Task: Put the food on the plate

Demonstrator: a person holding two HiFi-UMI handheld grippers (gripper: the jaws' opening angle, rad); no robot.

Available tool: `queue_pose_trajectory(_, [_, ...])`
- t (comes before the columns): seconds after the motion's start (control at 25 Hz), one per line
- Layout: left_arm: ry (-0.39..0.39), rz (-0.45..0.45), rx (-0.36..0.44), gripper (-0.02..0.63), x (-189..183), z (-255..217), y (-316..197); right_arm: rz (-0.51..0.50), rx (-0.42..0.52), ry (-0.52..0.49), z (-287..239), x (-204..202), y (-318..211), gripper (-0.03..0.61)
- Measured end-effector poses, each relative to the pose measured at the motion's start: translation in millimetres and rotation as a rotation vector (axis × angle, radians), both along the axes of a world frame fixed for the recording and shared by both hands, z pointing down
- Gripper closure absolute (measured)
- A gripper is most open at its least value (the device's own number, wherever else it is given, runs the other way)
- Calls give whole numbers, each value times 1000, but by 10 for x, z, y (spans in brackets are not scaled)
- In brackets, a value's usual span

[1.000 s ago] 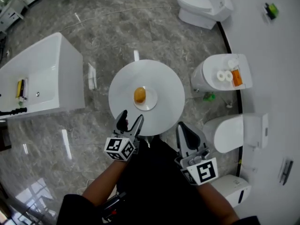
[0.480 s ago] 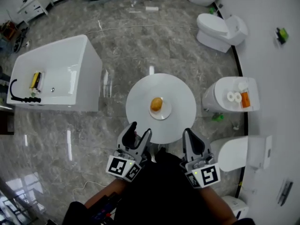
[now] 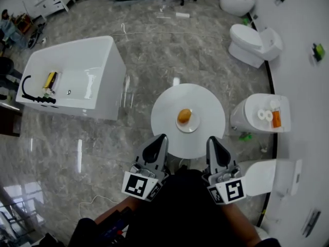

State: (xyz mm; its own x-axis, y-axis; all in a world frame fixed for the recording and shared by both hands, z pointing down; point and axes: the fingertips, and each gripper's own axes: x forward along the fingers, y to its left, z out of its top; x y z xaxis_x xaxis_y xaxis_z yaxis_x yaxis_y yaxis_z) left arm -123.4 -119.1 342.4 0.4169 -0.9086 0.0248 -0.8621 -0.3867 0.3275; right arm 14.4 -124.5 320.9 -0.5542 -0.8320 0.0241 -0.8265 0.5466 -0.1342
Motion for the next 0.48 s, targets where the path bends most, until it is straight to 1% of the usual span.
queue_pose_trajectory(0.12, [-31,6,25,614,-18,-69,23,-1,19,26,-41,-102,-47,574])
queue_pose_trajectory(0.24, [-30,-11,53,614,-61,-177,7,-21,46,49,-88,-217,-58,574])
queue_pose_trajectory(0.48, [-34,-27,81,614,-159,-250,-7,-43,69,45,-118,-319,-79,574])
